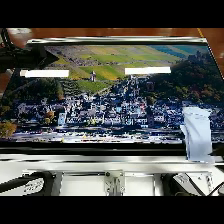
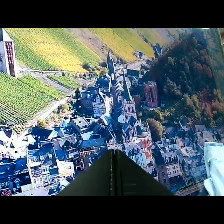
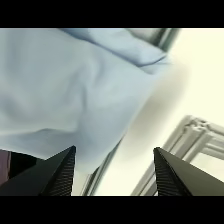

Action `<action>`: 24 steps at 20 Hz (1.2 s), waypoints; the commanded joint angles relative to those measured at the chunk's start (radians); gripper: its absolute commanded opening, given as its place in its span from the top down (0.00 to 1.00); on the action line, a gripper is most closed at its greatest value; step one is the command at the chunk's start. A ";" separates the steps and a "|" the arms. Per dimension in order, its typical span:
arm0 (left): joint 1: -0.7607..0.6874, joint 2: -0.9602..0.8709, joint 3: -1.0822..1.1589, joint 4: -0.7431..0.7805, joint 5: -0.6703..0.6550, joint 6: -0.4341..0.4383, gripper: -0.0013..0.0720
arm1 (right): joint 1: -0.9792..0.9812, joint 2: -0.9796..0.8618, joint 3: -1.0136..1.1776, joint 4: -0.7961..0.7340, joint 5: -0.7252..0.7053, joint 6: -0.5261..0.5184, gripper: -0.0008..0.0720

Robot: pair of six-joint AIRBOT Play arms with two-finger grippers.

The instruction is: Fold the shirts.

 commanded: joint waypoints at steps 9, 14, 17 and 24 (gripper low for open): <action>-0.289 -0.127 0.007 0.777 -0.436 -0.068 0.39 | 0.727 0.034 0.496 0.119 -0.033 -0.158 0.22; -0.304 -0.160 0.007 0.775 -0.369 -0.162 0.16 | 1.019 -0.115 0.496 0.081 0.093 -0.013 0.07; -0.292 -0.156 0.007 0.772 -0.364 -0.165 0.16 | 1.075 -0.121 0.496 0.086 0.094 -0.013 0.07; -0.293 -0.161 0.004 0.671 -0.264 -0.199 0.16 | 1.093 -0.122 0.496 0.122 0.092 -0.014 0.07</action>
